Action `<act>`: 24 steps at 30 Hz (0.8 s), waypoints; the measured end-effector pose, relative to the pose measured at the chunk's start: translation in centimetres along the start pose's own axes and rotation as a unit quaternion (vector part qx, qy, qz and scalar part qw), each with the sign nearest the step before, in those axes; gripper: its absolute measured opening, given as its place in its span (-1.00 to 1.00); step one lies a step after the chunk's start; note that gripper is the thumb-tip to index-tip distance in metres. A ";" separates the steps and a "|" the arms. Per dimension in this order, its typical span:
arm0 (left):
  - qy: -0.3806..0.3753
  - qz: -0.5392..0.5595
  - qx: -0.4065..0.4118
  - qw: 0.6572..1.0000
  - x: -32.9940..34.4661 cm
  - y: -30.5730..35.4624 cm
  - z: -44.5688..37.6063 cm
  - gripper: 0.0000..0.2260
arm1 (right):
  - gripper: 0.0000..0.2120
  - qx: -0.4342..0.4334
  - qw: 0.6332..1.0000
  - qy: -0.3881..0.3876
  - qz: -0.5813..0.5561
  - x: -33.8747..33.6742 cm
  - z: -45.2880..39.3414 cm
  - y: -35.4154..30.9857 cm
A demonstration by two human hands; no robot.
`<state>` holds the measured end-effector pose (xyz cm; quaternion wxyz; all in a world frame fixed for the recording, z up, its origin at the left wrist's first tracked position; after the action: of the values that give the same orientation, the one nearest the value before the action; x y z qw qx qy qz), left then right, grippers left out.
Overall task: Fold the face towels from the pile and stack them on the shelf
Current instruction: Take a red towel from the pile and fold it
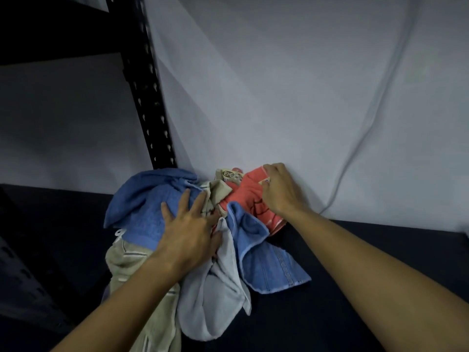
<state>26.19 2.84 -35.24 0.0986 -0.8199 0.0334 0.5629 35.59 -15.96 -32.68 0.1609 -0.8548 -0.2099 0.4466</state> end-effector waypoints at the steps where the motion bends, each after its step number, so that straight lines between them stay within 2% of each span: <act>1: 0.001 0.001 0.001 1.000 0.0 0.0 0.0 -0.55 | -0.55 -0.013 1.000 -0.010 0.018 0.3 -0.3 -0.4; 4: 0.004 -0.004 0.000 1.000 0.1 0.0 0.0 -0.54 | -0.51 0.001 1.000 -0.014 0.018 0.6 -1.0 -0.6; 8: 0.014 0.007 -0.004 1.000 0.0 0.0 0.0 -0.54 | -0.74 -0.003 0.998 -0.015 0.060 0.3 -1.0 -0.5; 11: 0.014 0.020 -0.006 1.000 0.0 -0.1 -0.1 -0.51 | -0.81 -0.027 0.998 -0.001 0.051 -1.2 -1.2 -0.5; 16: 0.030 0.123 -0.042 0.991 -0.9 -1.0 -0.5 -0.08 | -0.77 -0.042 0.999 0.019 0.021 -6.6 -2.6 -1.1; 20: 0.007 0.134 -0.043 0.990 -1.3 -0.9 -0.3 0.01 | -0.76 -0.046 0.993 0.104 -0.010 -12.9 -4.2 -2.8; 22: 0.003 0.160 -0.052 0.986 -1.6 -1.0 -0.2 -0.07 | -0.75 -0.061 0.989 0.132 -0.039 -15.4 -4.8 -3.7; 24: 0.034 0.237 -0.085 0.967 -2.9 -1.8 -0.5 -0.21 | -0.73 -0.089 0.982 0.147 -0.082 -17.4 -4.9 -4.8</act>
<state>25.85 4.32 -32.13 -0.1086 -0.8126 0.1825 0.5428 29.73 -21.02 -15.69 0.1492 -0.9019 -0.2922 0.2808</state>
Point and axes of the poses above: each hand's wrist, its own z-axis away from the middle knuckle, its own x-axis out of the palm, y = z × x, the point moved 10 cm from there along -z, towards the middle knuckle, and after that the axes turned 10 degrees about y, right-handed, at the moved point
